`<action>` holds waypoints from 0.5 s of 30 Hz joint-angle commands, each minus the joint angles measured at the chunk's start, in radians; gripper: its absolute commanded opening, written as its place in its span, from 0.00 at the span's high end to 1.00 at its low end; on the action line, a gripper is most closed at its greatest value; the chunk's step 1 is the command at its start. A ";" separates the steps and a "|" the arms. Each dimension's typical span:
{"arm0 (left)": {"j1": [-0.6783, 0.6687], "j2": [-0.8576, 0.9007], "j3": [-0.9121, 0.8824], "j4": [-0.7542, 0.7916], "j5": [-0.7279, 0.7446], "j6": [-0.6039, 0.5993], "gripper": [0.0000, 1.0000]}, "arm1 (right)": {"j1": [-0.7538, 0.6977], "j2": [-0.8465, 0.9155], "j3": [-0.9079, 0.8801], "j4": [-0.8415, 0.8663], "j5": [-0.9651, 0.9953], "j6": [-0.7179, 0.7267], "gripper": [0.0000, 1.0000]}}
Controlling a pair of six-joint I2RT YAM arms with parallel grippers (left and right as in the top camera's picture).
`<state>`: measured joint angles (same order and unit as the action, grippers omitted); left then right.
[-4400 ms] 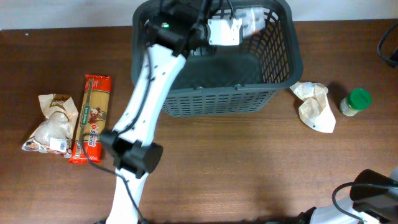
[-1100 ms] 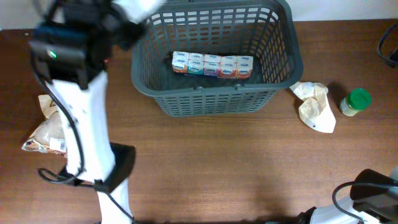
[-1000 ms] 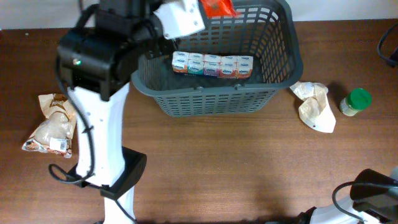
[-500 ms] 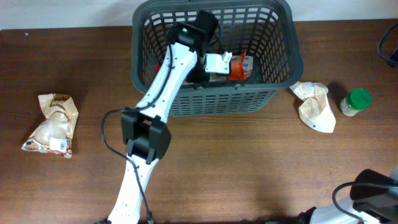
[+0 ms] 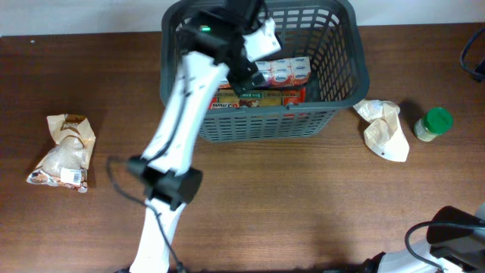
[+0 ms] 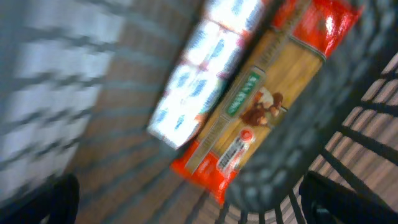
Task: Pack container
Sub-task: 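Lift the spaghetti package into the basket and release it, then grasp the crumpled paper bag on the left with the left gripper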
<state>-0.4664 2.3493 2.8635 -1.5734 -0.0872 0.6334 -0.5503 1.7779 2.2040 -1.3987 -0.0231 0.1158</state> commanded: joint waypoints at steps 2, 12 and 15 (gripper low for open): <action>0.126 -0.244 0.070 -0.044 -0.013 -0.192 0.01 | -0.001 0.003 0.011 0.000 0.006 -0.003 0.02; 0.697 -0.429 -0.259 -0.047 -0.003 -0.433 0.01 | -0.001 0.003 0.011 0.000 0.006 -0.003 0.01; 0.806 -0.428 -0.473 -0.029 -0.004 -0.430 0.01 | -0.001 0.003 0.011 0.000 0.006 -0.003 0.01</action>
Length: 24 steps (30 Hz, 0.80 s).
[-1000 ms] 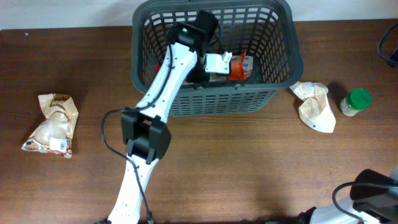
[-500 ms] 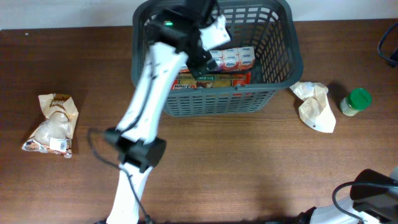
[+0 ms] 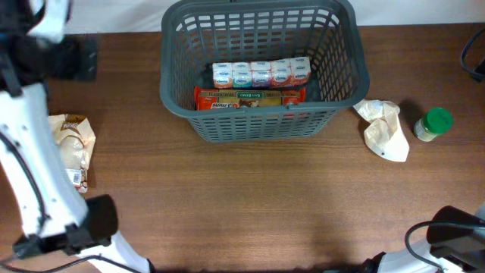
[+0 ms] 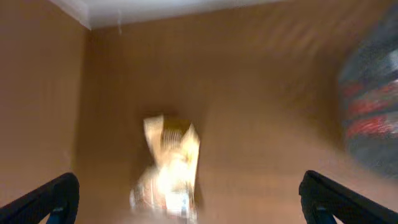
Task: Pack container
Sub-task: 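Grasp the crumpled paper bag on the left with the left gripper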
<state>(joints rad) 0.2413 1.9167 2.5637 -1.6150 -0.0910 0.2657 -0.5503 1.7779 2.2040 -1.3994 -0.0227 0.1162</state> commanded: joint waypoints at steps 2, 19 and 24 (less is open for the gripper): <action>0.172 0.010 -0.378 0.128 -0.002 0.027 0.01 | -0.001 0.003 0.011 0.001 0.005 -0.003 0.01; 0.357 0.310 -0.692 0.338 -0.026 0.150 0.00 | -0.001 0.003 0.011 0.001 0.005 -0.003 0.01; 0.357 0.354 -0.693 0.363 -0.026 0.159 0.00 | -0.001 0.003 0.011 0.001 0.005 -0.003 0.01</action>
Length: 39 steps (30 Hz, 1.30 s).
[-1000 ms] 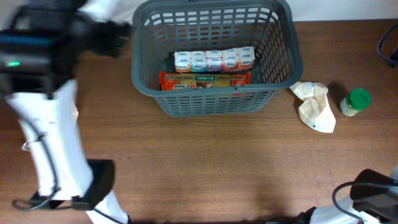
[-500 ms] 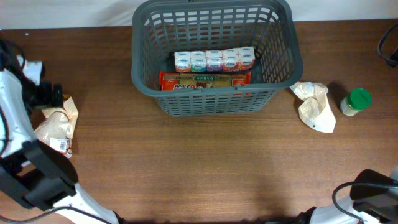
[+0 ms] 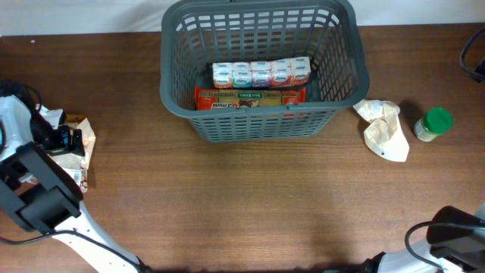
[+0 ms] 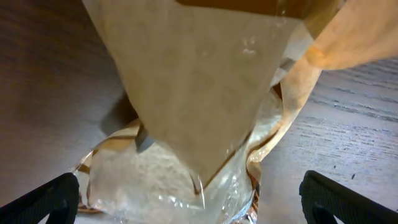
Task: Pack container
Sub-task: 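Grasp the crumpled paper bag on the left with the left gripper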
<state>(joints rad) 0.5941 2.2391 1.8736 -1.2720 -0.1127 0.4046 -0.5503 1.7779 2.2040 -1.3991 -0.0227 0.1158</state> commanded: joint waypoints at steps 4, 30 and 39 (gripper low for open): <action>0.005 0.070 -0.008 0.027 0.003 0.020 0.00 | -0.001 0.003 0.011 0.001 0.005 -0.003 0.01; -0.062 0.239 0.019 -0.055 0.018 0.005 0.98 | -0.001 0.003 0.011 0.001 0.006 -0.003 0.01; -0.115 0.237 0.435 -0.338 0.023 -0.094 0.98 | -0.001 0.003 0.011 0.001 0.005 -0.003 0.01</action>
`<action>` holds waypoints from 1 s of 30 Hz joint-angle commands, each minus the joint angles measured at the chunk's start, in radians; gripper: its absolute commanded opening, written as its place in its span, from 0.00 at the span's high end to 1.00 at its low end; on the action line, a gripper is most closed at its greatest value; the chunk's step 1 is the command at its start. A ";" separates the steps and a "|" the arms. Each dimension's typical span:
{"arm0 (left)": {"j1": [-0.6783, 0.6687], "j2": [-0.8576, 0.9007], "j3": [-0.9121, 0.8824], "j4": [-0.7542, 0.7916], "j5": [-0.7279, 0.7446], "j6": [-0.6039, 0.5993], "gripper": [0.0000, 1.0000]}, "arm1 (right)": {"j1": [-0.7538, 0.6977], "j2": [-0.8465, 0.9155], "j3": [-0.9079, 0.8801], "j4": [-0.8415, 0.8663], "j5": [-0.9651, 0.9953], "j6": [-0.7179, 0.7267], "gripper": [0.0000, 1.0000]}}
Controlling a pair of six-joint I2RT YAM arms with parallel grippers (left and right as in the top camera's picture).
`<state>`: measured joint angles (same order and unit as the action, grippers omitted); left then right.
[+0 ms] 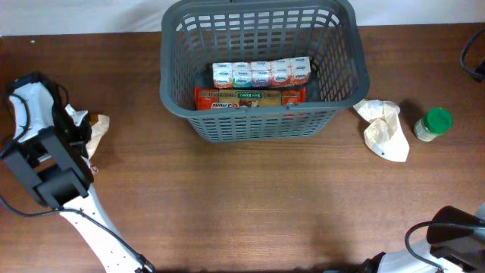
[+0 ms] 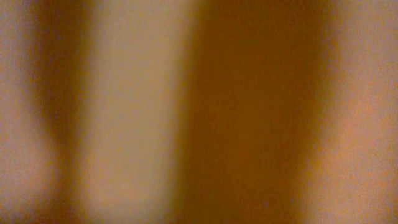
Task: Pack container
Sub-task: 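Grasp the crumpled paper bag on the left with the left gripper, then carry the paper bag into the basket and release it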
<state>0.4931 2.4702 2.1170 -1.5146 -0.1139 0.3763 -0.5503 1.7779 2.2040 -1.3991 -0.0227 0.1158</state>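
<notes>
The grey basket (image 1: 258, 127) stands at the back centre, holding a row of small white cartons (image 1: 260, 73) and a red-ended pasta pack (image 1: 250, 98). At the far left my left gripper (image 1: 78, 125) is down on the tan food bag (image 1: 99, 127), of which only the right edge shows past the arm. The left wrist view is a tan and brown blur of the bag (image 2: 137, 112) pressed close to the lens. No fingers show there, so whether the gripper is open or shut is unclear. The right gripper is out of view.
A crumpled white bag (image 1: 385, 129) and a green-lidded jar (image 1: 433, 123) lie right of the basket. The right arm's base (image 1: 451, 235) sits at the bottom right corner. The left arm's dark link (image 1: 47, 174) covers the table's left edge.
My left arm has shifted over the bag, whose visible edge now reaches further right. The wrist view went from a sharp close look at the bag to a full blur.
My left gripper was inside the basket above the cartons and pasta. Then it stood open at the table's left end, looking down at the tan bag. Then it was close over the bag's top, and now it is pressed onto the bag.
</notes>
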 commanded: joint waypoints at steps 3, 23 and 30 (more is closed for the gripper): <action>-0.024 0.002 0.362 -0.166 0.031 -0.081 0.98 | -0.001 0.003 0.011 0.001 0.006 -0.003 0.01; -0.575 -0.278 1.020 0.167 0.077 0.360 0.98 | -0.001 0.003 0.011 0.001 0.006 -0.003 0.01; -0.875 -0.275 0.931 0.154 0.170 0.571 0.98 | -0.001 0.003 0.011 0.001 0.006 -0.003 0.01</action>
<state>-0.3138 2.2158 3.1031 -1.3628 0.0063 0.8078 -0.5503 1.7779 2.2040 -1.3991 -0.0227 0.1165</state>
